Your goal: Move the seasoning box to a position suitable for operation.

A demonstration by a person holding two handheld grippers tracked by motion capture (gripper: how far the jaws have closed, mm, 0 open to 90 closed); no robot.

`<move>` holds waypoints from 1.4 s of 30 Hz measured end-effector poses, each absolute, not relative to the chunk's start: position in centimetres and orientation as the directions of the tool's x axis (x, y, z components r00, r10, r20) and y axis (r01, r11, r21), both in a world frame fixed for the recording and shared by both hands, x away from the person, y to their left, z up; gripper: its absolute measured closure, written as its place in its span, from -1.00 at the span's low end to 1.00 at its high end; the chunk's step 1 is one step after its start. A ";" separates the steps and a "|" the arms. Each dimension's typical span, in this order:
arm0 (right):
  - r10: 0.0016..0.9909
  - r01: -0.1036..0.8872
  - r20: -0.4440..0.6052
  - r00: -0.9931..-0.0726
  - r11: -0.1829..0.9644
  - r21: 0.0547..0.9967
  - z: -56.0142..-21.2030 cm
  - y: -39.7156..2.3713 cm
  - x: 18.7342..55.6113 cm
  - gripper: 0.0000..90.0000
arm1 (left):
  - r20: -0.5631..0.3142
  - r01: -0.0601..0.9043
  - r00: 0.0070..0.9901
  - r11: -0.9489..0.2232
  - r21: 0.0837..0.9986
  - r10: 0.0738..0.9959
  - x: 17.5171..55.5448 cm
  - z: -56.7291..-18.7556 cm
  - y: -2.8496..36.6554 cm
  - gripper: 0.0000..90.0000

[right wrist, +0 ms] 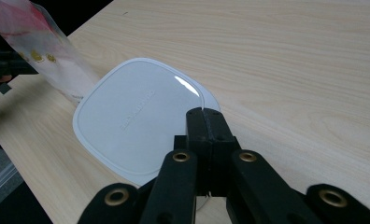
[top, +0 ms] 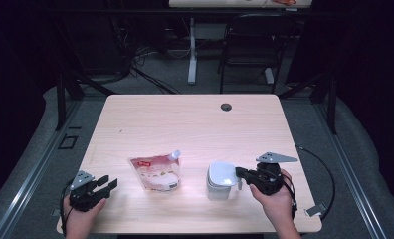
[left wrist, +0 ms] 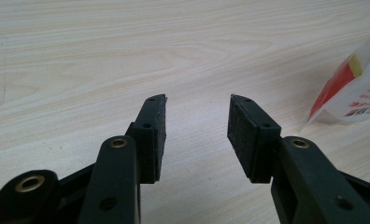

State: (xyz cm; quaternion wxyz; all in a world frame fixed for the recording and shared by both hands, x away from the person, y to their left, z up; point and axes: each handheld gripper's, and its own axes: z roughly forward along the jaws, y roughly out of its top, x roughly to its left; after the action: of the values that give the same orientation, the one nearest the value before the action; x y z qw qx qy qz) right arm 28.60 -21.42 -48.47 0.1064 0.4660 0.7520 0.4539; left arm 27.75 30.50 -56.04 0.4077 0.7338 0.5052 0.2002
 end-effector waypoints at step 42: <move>0.807 0.631 0.298 -0.510 0.115 0.767 -49.2 -22.2 28.6 1.00 | -0.113 0.575 0.409 -0.160 0.802 0.905 27.7 -55.9 30.6 0.27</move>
State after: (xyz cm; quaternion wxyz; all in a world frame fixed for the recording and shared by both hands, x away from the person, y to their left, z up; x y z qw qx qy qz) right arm 28.63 -22.17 -49.20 0.0967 0.4855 0.7403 0.4549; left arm 27.72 30.56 -55.93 0.4071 0.7341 0.5042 0.2028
